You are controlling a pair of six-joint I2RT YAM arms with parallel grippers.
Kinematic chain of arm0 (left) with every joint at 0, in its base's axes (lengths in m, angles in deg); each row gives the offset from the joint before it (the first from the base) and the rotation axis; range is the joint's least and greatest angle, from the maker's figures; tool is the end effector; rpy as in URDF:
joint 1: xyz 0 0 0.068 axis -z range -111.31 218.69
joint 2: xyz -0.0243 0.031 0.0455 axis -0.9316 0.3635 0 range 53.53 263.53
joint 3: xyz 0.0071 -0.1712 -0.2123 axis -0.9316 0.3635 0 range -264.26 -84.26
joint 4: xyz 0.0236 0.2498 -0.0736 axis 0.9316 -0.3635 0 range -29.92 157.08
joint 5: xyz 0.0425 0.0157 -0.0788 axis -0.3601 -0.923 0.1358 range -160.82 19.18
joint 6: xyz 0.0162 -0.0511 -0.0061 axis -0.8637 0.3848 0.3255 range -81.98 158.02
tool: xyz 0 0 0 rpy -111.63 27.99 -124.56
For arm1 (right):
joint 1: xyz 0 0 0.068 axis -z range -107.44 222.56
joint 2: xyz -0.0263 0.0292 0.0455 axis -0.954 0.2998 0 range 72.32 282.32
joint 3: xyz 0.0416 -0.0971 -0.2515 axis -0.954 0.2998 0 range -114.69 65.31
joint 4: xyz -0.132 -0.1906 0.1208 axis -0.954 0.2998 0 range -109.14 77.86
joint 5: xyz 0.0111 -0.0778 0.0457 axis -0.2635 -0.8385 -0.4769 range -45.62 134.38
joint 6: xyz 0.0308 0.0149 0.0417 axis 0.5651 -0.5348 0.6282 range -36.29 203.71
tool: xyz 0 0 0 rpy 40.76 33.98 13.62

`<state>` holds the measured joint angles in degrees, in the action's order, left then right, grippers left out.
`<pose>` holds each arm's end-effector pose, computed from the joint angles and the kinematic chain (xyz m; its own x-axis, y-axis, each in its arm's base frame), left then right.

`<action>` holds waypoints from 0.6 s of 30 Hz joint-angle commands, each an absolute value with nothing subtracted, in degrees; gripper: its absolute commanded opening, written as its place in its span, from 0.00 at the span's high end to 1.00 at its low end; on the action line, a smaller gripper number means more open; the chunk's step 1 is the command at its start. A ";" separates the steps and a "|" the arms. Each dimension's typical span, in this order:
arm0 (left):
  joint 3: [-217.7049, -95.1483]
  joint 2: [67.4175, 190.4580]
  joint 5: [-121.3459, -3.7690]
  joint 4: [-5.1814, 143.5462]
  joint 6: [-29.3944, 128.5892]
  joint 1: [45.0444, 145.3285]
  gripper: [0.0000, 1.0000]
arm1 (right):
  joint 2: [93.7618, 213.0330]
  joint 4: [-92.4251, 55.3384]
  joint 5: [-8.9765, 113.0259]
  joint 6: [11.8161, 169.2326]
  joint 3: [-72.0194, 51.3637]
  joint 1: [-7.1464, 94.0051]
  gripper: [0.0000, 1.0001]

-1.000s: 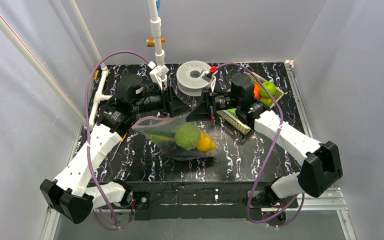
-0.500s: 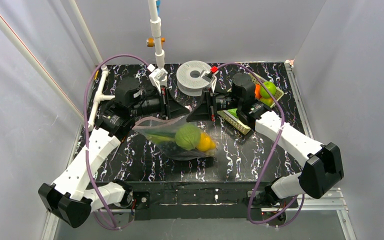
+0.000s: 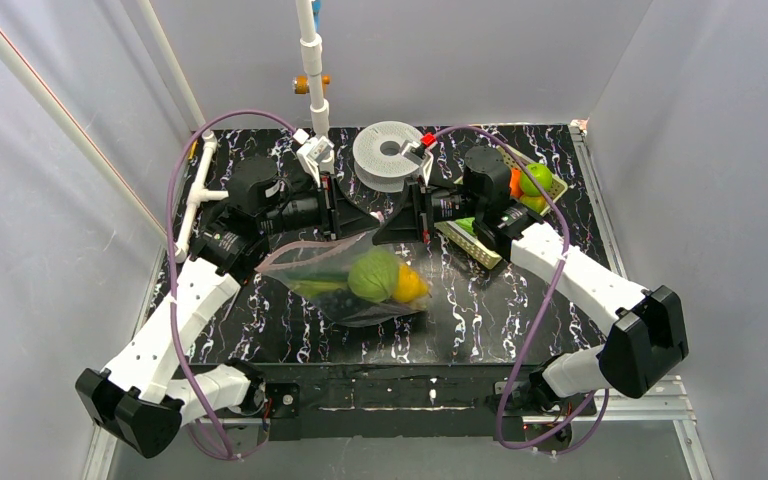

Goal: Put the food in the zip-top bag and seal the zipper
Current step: Zip the zipper food storage bag at the center of the board.

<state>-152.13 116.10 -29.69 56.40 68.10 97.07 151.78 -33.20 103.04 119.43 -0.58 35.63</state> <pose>0.1976 -0.1334 0.4208 -0.5396 -0.1376 -0.8306 0.7671 0.3262 -0.5524 0.2347 0.2143 0.3746 -0.5755 -0.0528 -0.8161 -0.8120 -0.0818 0.5779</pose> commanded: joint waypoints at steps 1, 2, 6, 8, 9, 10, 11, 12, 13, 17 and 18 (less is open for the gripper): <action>-153.80 115.96 -28.29 57.34 68.62 97.43 0.81 | 149.02 -36.81 103.53 118.97 -2.94 35.29 0.99; -153.83 115.94 -28.28 57.22 68.68 97.47 0.81 | 149.04 -36.74 103.53 118.89 -2.98 35.29 0.99; -153.81 115.09 -28.86 56.34 67.76 97.43 0.78 | 149.38 -36.74 103.60 118.88 -3.00 35.30 0.99; -153.64 114.76 -29.06 56.82 67.64 97.43 0.82 | 149.48 -36.72 103.67 118.92 -2.98 35.29 0.99; -153.52 114.56 -28.77 57.50 67.64 97.43 0.87 | 149.48 -36.72 103.64 118.89 -3.00 35.21 0.99; -153.36 114.42 -28.46 58.02 67.68 97.43 0.91 | 149.44 -36.60 103.56 118.95 -2.99 35.20 0.99; -153.27 114.36 -28.19 58.48 67.72 97.44 0.93 | 149.37 -36.34 103.31 118.78 -2.98 35.20 0.99; -153.23 114.30 -27.86 58.66 67.66 97.43 0.97 | 149.25 -35.93 102.88 118.61 -3.11 35.20 0.99; -153.26 114.38 -27.43 58.63 67.38 97.43 0.99 | 149.08 -35.15 102.36 118.22 -3.27 35.20 0.99; -153.10 114.21 -26.27 58.84 67.19 97.43 1.00 | 148.49 -32.38 100.77 116.48 -4.15 34.96 0.81; -153.13 114.13 -26.02 59.09 67.38 97.43 1.00 | 148.46 -32.09 100.66 116.24 -4.25 34.94 0.78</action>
<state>-152.13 116.32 -28.76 56.71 67.80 97.16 151.52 -31.63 101.73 118.17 -0.63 35.39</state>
